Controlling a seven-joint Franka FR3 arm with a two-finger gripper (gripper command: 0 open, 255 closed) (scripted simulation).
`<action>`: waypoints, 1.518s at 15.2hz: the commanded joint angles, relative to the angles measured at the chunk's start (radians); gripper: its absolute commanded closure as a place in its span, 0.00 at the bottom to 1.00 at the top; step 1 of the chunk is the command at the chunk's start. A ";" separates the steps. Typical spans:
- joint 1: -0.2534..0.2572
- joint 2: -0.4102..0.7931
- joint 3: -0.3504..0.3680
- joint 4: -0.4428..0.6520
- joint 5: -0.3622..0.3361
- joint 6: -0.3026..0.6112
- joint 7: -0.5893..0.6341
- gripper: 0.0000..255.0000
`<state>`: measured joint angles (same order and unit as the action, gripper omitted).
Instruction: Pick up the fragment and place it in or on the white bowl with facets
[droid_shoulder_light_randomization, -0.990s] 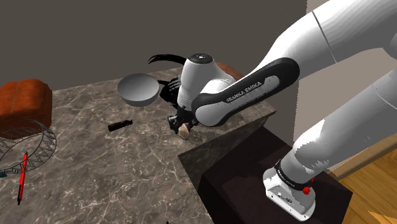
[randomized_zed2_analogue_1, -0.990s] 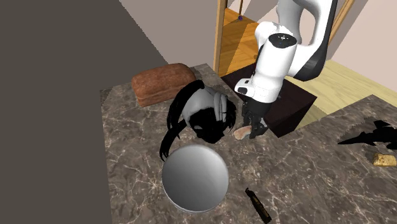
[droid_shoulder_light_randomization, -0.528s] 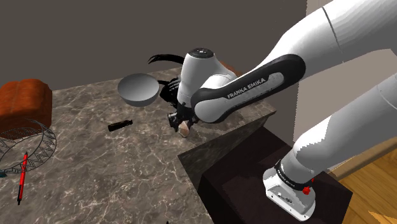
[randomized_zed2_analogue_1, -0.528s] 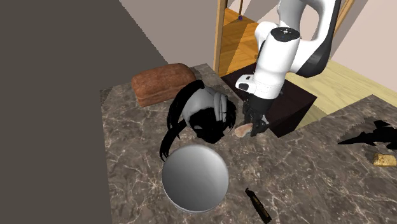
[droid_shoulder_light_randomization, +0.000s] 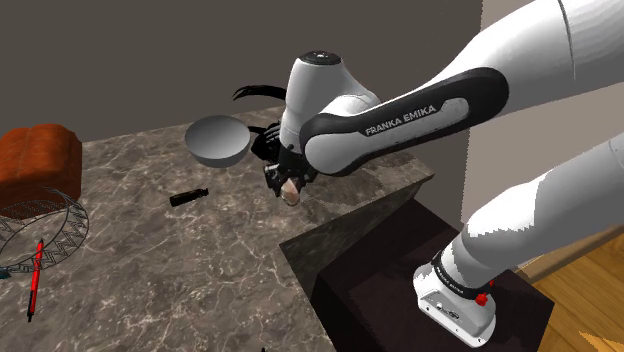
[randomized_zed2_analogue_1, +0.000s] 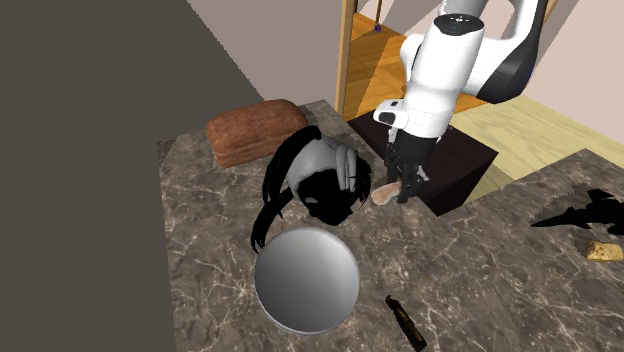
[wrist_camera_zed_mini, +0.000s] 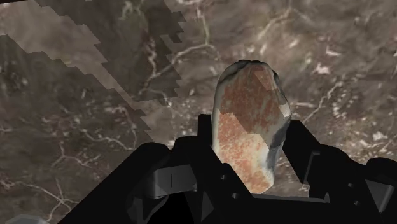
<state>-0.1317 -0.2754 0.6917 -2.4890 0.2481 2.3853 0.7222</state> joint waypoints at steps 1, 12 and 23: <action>0.004 -0.019 -0.009 0.017 0.007 -0.034 -0.005 1.00; 0.017 -0.102 -0.056 0.106 0.025 -0.202 -0.026 1.00; 0.001 -0.101 -0.079 0.239 0.000 -0.334 -0.022 1.00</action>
<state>-0.1219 -0.3982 0.6092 -2.2739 0.2605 2.0551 0.6962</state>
